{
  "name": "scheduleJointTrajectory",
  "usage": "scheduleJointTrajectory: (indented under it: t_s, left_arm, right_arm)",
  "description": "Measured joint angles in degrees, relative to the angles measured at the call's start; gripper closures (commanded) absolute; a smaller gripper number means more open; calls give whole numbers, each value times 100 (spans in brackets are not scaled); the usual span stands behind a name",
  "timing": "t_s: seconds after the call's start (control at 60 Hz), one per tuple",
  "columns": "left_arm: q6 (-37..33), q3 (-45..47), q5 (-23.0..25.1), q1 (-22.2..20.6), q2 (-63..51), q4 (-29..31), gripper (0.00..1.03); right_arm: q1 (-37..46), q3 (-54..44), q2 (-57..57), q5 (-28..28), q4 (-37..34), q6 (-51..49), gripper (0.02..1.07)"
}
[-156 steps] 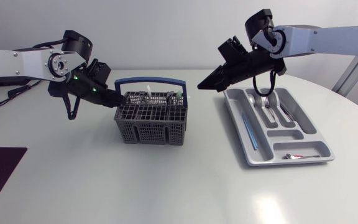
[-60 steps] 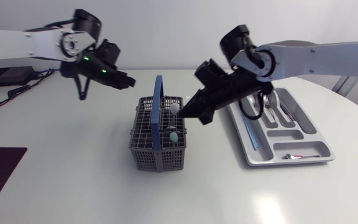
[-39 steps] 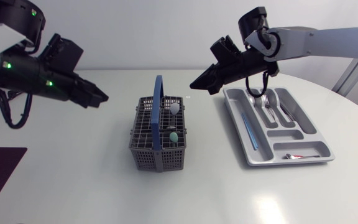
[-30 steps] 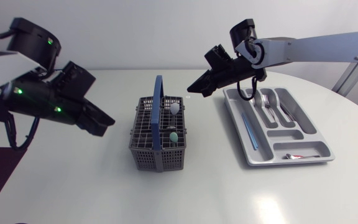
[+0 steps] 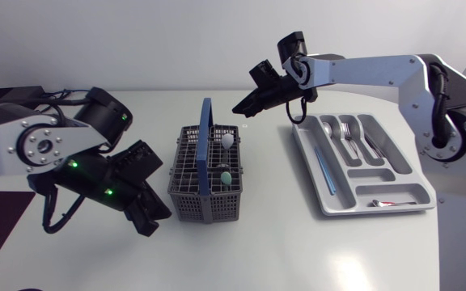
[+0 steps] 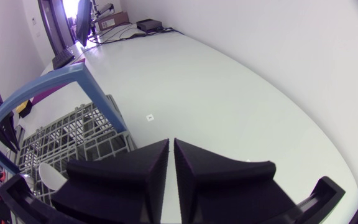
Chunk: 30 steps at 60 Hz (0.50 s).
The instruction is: Unload the cutlery basket into the drawer organizer.
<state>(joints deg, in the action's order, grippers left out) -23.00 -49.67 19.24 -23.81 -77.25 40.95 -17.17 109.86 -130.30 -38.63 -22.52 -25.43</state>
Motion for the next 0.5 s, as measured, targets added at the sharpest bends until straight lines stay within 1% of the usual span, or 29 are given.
scheduleJointTrajectory:
  t_s: [0.15,0.5]
  left_arm:
    - [-2,90,0,0,-286,-225,89]
    - [2,87,4,70,-422,-769,89]
  right_arm:
    - [-94,446,-387,107,-168,17,92]
    - [-267,553,-610,184,-597,-133,93]
